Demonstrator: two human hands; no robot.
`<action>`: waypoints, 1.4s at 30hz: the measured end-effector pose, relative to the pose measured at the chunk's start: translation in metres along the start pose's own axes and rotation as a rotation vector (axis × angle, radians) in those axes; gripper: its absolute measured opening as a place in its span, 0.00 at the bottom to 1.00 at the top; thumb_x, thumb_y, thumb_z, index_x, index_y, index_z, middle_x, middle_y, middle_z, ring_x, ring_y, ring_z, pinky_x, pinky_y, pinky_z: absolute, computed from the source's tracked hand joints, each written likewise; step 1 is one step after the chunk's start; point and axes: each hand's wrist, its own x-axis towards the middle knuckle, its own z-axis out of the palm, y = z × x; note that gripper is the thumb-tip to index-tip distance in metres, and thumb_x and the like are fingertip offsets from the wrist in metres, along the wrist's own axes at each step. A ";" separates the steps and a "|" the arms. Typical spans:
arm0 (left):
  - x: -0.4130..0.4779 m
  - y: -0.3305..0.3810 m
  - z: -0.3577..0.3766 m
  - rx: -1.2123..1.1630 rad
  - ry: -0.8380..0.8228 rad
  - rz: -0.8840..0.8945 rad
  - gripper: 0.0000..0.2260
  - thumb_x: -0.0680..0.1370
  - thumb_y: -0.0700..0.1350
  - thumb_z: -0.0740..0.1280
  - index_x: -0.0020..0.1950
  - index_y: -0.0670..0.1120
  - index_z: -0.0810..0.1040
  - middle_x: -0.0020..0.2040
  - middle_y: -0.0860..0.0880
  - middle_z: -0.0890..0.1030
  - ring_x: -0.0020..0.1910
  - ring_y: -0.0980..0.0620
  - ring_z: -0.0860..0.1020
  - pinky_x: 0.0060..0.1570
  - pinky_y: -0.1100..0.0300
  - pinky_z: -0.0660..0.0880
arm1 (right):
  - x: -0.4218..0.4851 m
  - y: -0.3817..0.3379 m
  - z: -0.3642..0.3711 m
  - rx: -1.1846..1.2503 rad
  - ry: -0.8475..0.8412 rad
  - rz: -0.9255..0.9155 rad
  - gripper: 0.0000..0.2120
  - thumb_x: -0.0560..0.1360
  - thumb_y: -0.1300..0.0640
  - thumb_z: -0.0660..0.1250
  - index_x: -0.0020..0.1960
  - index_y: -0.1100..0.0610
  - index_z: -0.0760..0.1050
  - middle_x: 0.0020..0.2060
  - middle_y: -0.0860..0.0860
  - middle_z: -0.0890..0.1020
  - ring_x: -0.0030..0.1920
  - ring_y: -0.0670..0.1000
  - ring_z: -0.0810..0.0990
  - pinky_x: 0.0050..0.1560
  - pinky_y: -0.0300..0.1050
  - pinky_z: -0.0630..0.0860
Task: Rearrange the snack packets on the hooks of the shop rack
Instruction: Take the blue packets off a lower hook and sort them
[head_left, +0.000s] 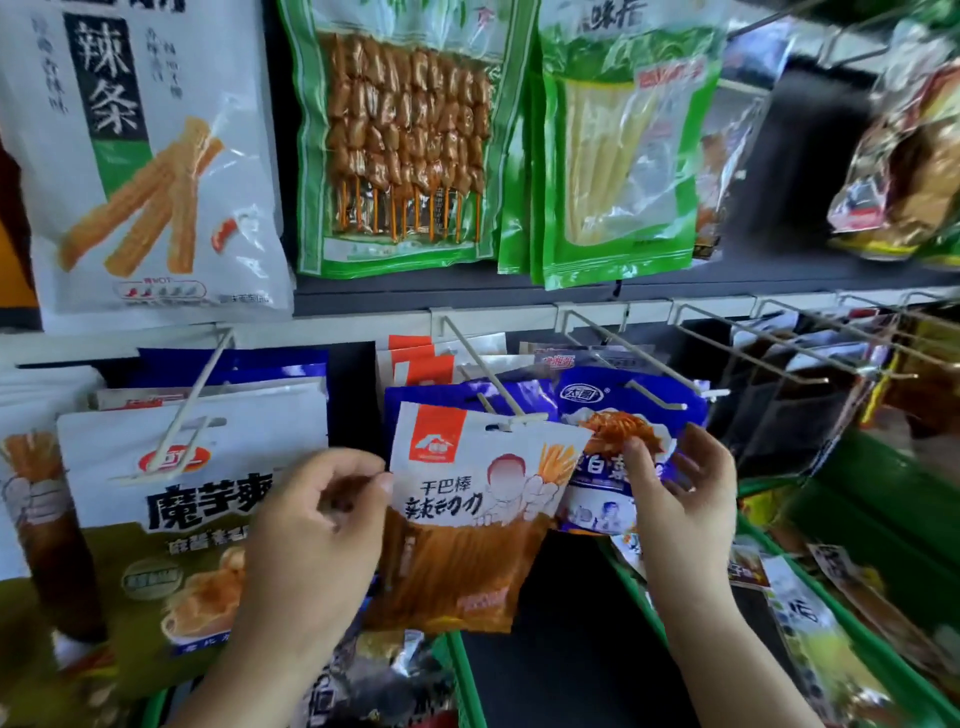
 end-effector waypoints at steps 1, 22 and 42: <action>0.002 0.001 0.000 0.047 0.081 0.026 0.07 0.76 0.43 0.76 0.47 0.50 0.79 0.44 0.51 0.82 0.42 0.56 0.80 0.38 0.70 0.72 | 0.012 0.002 -0.005 -0.006 0.029 0.013 0.29 0.75 0.48 0.77 0.73 0.49 0.71 0.68 0.50 0.76 0.67 0.49 0.77 0.67 0.51 0.76; -0.029 0.019 0.068 0.124 -0.536 0.135 0.37 0.79 0.51 0.71 0.70 0.81 0.51 0.72 0.84 0.45 0.78 0.73 0.48 0.79 0.59 0.52 | 0.006 0.013 -0.052 -0.302 -0.109 -0.395 0.06 0.77 0.67 0.71 0.51 0.58 0.79 0.35 0.48 0.83 0.38 0.48 0.79 0.36 0.39 0.73; -0.061 0.053 0.031 -0.239 -0.568 -0.084 0.15 0.76 0.46 0.76 0.60 0.58 0.82 0.53 0.62 0.87 0.52 0.66 0.84 0.46 0.73 0.78 | -0.070 -0.041 -0.071 0.247 -0.346 0.211 0.08 0.79 0.63 0.70 0.47 0.54 0.87 0.42 0.57 0.89 0.40 0.56 0.87 0.47 0.53 0.82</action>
